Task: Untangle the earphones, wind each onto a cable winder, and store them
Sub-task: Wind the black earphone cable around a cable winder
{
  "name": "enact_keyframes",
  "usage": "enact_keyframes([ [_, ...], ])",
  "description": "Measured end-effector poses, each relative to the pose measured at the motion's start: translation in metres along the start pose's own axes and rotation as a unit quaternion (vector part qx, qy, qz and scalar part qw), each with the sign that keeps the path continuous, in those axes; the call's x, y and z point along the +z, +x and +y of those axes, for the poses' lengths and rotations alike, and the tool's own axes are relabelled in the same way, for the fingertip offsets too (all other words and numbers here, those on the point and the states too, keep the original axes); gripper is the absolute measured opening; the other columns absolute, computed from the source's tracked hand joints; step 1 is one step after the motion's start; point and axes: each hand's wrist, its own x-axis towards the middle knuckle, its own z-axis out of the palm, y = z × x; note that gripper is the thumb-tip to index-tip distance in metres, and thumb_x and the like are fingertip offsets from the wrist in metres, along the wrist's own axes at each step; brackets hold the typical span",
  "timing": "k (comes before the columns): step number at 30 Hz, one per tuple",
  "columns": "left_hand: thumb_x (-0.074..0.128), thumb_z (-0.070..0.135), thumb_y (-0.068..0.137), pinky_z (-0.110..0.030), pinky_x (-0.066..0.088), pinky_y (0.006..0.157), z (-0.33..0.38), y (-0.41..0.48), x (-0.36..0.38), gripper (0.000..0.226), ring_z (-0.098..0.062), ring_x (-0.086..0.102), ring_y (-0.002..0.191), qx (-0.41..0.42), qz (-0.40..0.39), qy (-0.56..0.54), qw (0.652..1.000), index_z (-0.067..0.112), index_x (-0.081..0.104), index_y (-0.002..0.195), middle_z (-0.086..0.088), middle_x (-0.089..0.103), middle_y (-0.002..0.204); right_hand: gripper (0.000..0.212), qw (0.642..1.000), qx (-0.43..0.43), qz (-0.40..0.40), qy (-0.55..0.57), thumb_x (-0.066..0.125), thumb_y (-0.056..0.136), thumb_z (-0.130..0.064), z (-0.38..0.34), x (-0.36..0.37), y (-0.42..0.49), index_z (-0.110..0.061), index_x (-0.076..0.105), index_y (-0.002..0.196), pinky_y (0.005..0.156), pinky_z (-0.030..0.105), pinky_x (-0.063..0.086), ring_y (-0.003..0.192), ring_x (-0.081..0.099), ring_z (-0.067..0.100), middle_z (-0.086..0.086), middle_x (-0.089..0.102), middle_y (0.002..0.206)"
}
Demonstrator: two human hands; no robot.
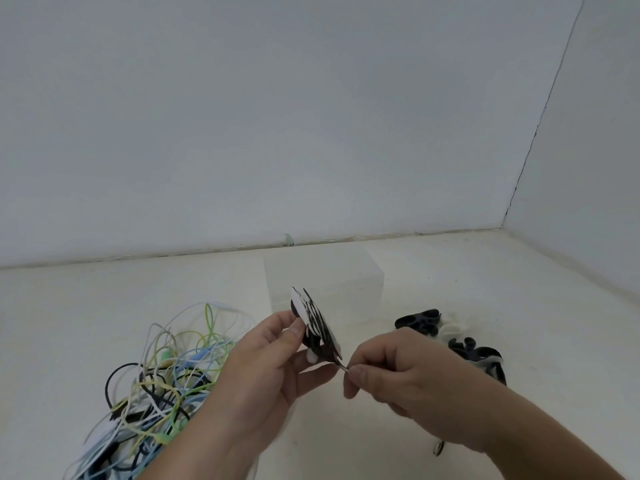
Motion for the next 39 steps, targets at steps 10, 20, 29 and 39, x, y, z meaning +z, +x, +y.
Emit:
enact_keyframes([
  [10, 0.060, 0.008, 0.094, -0.048, 0.060, 0.071, -0.010, 0.000, -0.003, 0.007, -0.032, 0.062, 0.078, 0.058, 0.026, 0.159, 0.985, 0.010, 0.066, 0.093, -0.031, 0.062, 0.093, 0.022, 0.999, -0.022, -0.020, 0.014, 0.062, 0.096, -0.028, -0.003, -0.001, -0.003, -0.017, 0.074, 0.081, 0.050, 0.021, 0.032, 0.048, 0.037, 0.007, -0.011, 0.043, 0.054],
  [20, 0.062, 0.000, 0.093, -0.030, 0.057, 0.061, -0.010, -0.002, 0.001, 0.022, -0.023, 0.070, 0.070, 0.074, 0.003, 0.272, 0.959, 0.020, 0.067, 0.087, 0.004, 0.059, 0.079, 0.023, 0.969, -0.064, 0.121, 0.207, 0.063, 0.091, -0.021, -0.001, -0.008, -0.003, -0.009, 0.071, 0.074, 0.048, 0.034, 0.014, 0.051, 0.017, 0.022, -0.002, 0.031, 0.051],
  [29, 0.070, 0.011, 0.082, -0.042, 0.059, 0.068, -0.009, -0.005, 0.001, 0.014, -0.025, 0.065, 0.072, -0.019, -0.131, 0.210, 0.969, 0.012, 0.069, 0.096, -0.013, 0.060, 0.090, 0.029, 0.956, -0.053, 0.249, 0.146, 0.058, 0.096, -0.025, 0.004, -0.013, -0.002, -0.015, 0.070, 0.071, 0.048, 0.029, 0.022, 0.051, 0.024, 0.019, 0.006, 0.032, 0.055],
  [39, 0.075, 0.017, 0.081, -0.041, 0.057, 0.070, -0.008, -0.007, -0.001, 0.034, -0.035, 0.060, 0.084, -0.027, -0.206, 0.136, 0.969, 0.003, 0.064, 0.110, -0.019, 0.063, 0.094, 0.034, 0.977, 0.033, 0.208, 0.035, 0.059, 0.097, -0.033, 0.014, -0.005, 0.007, -0.020, 0.068, 0.066, 0.044, 0.015, 0.029, 0.049, 0.033, 0.012, 0.000, 0.037, 0.055],
])
